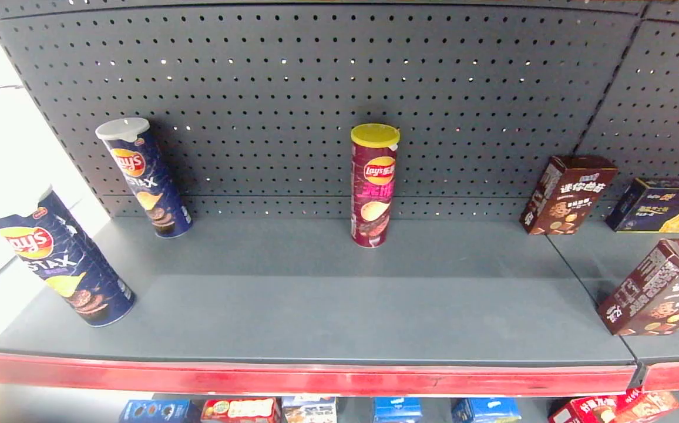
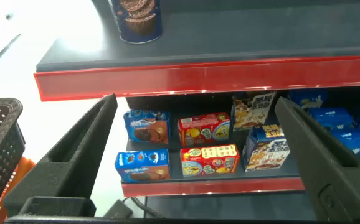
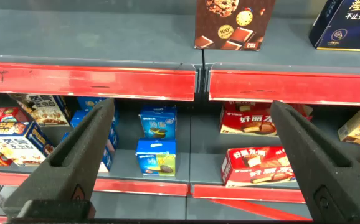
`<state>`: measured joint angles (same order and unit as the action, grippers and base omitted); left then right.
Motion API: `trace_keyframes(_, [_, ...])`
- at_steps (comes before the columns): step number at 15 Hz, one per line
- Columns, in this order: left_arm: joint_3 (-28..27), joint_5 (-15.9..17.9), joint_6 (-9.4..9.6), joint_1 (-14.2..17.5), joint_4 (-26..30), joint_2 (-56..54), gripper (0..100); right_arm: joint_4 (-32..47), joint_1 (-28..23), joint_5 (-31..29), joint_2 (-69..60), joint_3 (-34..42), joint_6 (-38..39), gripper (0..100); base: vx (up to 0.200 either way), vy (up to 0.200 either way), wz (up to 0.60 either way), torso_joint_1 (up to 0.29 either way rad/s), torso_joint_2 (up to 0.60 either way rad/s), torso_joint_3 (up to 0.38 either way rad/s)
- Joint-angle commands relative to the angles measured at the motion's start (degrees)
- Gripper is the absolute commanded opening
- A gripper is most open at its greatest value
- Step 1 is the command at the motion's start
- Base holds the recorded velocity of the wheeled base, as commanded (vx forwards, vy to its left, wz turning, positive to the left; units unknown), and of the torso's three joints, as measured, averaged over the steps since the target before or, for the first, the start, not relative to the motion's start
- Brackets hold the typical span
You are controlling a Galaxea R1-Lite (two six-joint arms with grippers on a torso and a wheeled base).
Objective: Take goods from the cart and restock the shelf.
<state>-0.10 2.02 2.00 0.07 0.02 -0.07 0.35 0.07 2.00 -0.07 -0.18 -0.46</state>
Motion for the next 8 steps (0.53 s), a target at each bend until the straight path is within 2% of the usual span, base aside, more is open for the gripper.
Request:
trace_keyframes(1, [0.01,0.09,0.02,0.01,-0.02,0.07,100,0.00,0.01,0.11,0.07,0.01,-0.06,100,0.000,0.000,0.00,0.000,0.00,0.000])
trace_keyframes(7, [0.01,0.09,0.02,0.01,-0.02,0.07,100,0.00,0.01,0.11,0.07,0.01,0.02,100,0.000,0.000,0.00,0.000,0.00,0.000])
trace_keyframes(8, [0.01,0.00,0.02,0.01,-0.02,0.07,100,0.00,0.01,0.02,0.07,0.01,0.02,100,0.000,0.000,0.60,0.002,0.00,0.007])
